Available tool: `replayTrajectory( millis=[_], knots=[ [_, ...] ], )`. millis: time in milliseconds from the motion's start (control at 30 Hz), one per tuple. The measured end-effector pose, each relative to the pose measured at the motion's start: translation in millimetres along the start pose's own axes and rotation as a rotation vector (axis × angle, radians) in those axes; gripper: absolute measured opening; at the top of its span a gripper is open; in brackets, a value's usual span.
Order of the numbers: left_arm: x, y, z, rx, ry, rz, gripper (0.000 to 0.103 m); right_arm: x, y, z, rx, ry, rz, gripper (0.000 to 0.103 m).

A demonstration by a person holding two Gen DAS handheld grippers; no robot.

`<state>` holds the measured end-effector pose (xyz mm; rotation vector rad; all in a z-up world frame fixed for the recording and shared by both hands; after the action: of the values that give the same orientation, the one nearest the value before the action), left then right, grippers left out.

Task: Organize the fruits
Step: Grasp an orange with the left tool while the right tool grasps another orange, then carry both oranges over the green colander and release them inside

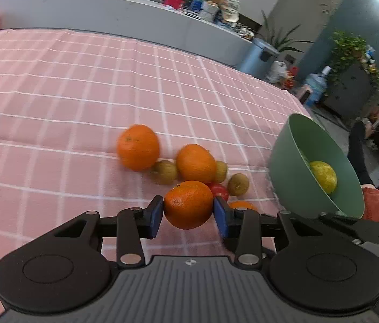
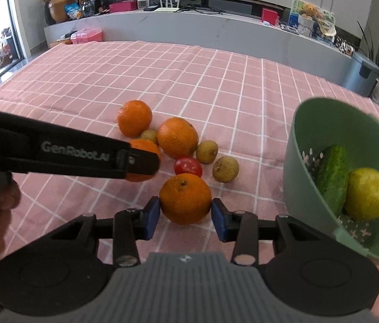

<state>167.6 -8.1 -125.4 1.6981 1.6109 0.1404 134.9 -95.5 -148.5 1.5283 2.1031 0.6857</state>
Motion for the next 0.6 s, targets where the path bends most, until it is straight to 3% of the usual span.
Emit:
replayTrajectory(
  millis=[300, 600],
  knots=[
    [-14.9, 13.4, -65.7, -0.089, 0.052, 0.034, 0.045, 13.5, 27.6, -48.8, -0.071, -0.056, -0.14, 0.038],
    [-54.3, 24.8, -100.0, -0.137, 0.021, 0.088, 0.045, 3.5, 50.4, -102.6, -0.145, -0.06, -0.251, 0.038]
  ],
)
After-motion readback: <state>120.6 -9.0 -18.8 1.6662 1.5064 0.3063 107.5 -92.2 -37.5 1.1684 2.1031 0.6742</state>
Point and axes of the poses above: each gripper's, at about its wrist camera, not at the fingertips, and z roughly the way its jaws point, x to its left, y to its top, the point moved 8 cm from there along z, roughly the way its jaws point, and after that the axes turned 4 degrees about -y, right-handed, at the moved point
